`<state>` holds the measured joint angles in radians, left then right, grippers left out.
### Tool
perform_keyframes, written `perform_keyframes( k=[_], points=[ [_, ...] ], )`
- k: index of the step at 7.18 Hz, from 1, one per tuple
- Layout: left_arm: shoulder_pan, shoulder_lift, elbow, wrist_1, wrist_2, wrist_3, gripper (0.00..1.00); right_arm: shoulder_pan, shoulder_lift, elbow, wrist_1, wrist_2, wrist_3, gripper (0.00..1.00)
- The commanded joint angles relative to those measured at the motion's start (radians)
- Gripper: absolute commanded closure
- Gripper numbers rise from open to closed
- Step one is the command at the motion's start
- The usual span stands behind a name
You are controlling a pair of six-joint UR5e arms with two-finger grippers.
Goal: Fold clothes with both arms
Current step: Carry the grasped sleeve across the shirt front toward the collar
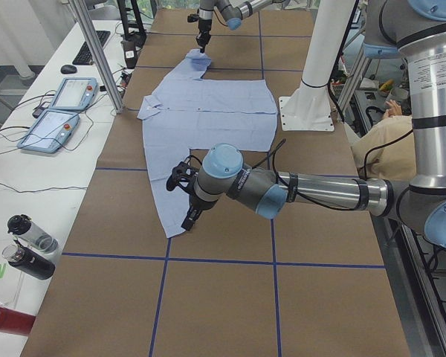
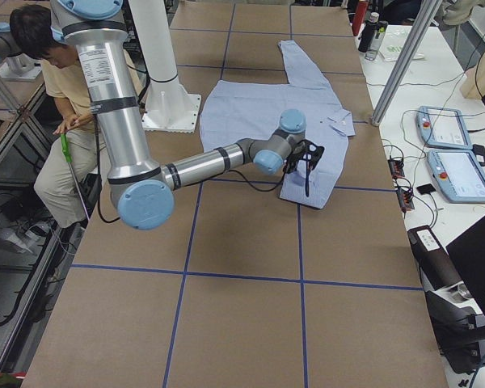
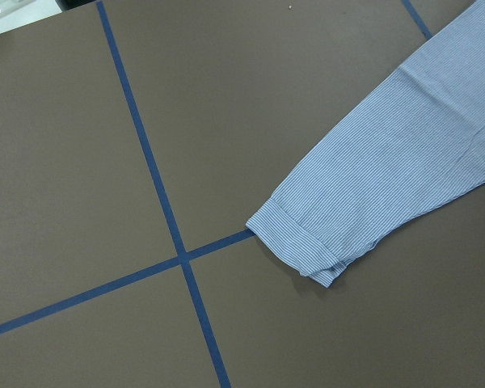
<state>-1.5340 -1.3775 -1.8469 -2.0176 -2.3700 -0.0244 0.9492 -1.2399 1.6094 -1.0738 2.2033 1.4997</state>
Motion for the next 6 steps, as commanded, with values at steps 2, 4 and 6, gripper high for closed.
perform_keyframes(
  k=[2,4,6],
  points=[
    [0.002,0.0,0.0,-0.003,0.0,0.001,0.0,-0.202,0.319,-0.095,-0.107,-0.213,0.234,1.0],
    [0.002,0.0,0.0,-0.004,0.002,0.001,0.0,-0.289,0.489,-0.23,-0.104,-0.341,0.312,1.0],
    [0.002,0.0,0.001,-0.003,0.002,0.001,0.0,-0.325,0.617,-0.353,-0.101,-0.381,0.314,1.0]
  ],
)
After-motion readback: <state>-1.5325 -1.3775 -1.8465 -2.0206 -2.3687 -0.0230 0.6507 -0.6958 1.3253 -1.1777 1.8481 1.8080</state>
